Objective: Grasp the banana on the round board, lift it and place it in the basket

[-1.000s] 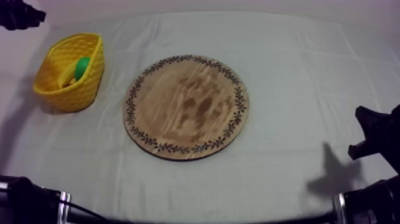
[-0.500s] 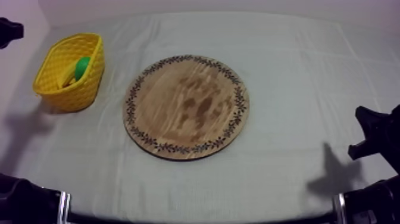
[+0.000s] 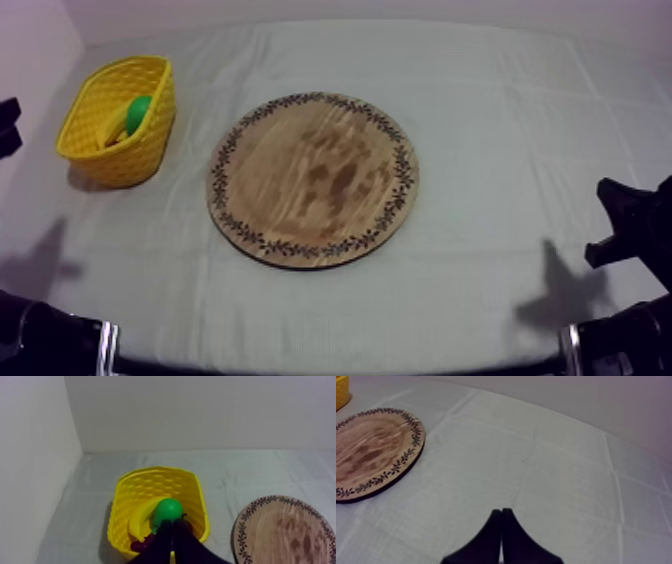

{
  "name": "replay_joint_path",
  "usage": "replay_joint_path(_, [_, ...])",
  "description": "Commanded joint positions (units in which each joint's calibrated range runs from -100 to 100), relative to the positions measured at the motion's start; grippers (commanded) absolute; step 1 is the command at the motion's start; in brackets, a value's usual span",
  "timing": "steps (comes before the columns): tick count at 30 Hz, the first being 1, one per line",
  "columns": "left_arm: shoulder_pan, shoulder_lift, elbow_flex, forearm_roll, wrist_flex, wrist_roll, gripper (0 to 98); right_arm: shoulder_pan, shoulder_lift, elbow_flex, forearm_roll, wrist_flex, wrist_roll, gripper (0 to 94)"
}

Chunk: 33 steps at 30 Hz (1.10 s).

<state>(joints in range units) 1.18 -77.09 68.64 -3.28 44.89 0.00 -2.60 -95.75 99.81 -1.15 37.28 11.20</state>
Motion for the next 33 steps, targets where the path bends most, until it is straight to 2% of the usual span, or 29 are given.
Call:
replay_joint_path(1, [-0.22, -5.41, 5.15, -0.15, -0.2, 0.39, 0.0, 0.0, 0.0, -0.03, 0.0, -0.03, 0.0, 0.3])
replay_joint_path(19, [-1.0, -20.85, 20.97, -0.39, 0.23, 0.23, 0.0, 0.0, 0.0, -0.03, 0.0, -0.03, 0.0, 0.3])
replay_joint_path(33, [-2.49, -22.64, 27.46, 0.15, -0.66, -0.49, 0.0, 0.05, 0.0, -0.03, 0.0, -0.03, 0.0, 0.3])
